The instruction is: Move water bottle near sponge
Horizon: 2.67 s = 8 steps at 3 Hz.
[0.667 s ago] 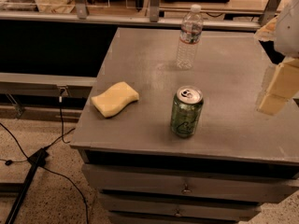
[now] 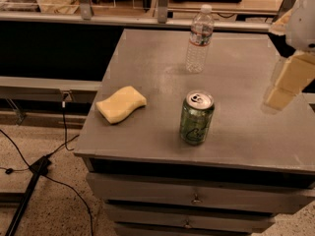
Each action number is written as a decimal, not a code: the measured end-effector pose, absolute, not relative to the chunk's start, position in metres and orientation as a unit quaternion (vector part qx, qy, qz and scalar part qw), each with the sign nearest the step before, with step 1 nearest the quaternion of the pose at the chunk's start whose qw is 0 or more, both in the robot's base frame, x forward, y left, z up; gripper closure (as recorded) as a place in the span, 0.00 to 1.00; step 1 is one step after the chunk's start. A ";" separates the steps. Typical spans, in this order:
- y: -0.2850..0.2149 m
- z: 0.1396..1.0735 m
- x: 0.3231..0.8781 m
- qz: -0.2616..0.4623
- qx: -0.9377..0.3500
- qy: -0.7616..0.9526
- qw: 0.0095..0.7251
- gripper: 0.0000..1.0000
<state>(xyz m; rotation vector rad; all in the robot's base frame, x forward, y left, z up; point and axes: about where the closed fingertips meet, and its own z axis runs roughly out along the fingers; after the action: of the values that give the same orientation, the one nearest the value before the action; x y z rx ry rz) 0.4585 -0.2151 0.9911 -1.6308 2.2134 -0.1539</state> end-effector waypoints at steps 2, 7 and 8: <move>-0.210 1.020 0.579 -0.074 -0.559 0.780 0.272 0.00; -0.176 0.926 0.721 0.213 -0.427 0.770 0.423 0.00; -0.152 0.922 0.719 0.266 -0.435 0.742 0.435 0.00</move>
Offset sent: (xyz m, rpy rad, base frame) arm 0.2282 0.0153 0.0592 0.2229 -0.2880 -0.0269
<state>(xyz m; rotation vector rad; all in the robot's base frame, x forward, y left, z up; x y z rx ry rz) 0.7193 -0.1525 0.9218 -1.0827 1.8463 0.6632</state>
